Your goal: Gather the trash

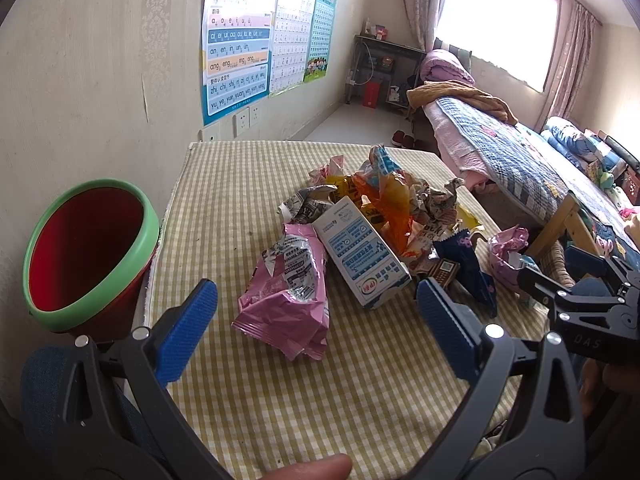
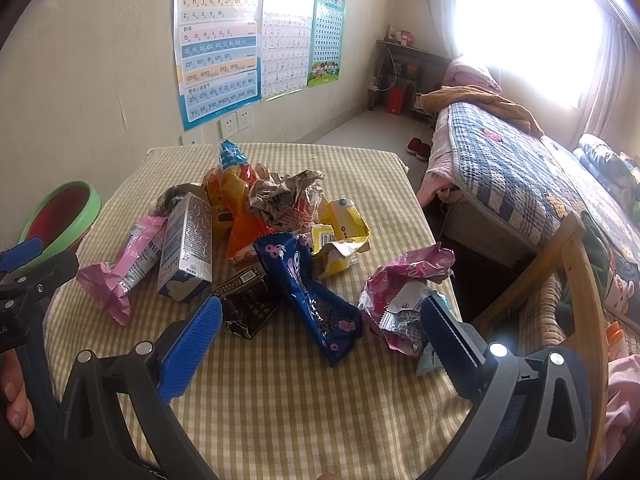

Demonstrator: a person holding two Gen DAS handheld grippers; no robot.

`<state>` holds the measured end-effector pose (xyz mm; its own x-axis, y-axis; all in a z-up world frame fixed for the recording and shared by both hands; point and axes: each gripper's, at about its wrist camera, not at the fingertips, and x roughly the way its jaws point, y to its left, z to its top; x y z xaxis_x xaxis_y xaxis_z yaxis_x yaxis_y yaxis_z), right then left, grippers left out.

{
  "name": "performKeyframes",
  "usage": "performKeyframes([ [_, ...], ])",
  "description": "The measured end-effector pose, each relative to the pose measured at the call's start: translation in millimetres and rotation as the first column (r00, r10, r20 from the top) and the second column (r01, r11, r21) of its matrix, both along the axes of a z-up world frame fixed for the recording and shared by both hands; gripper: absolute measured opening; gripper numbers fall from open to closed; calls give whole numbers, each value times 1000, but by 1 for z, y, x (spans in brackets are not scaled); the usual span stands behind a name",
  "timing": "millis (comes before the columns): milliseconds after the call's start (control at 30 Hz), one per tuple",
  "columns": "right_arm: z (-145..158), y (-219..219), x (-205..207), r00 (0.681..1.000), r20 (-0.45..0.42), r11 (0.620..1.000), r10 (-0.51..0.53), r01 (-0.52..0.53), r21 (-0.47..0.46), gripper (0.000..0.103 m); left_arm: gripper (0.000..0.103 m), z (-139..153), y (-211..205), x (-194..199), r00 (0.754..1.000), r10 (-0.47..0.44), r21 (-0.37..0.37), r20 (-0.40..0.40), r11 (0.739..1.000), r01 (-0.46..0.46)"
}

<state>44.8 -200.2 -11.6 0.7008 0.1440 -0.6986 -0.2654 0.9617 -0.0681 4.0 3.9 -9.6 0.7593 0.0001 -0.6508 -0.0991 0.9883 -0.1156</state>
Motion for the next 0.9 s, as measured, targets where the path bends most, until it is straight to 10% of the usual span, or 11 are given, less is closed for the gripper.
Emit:
performKeyframes([
  [900,-6,-4,8,999,-39,1000,-10,11,11,96,98,-3,4,5,999,5,-14,-34,1000,-6],
])
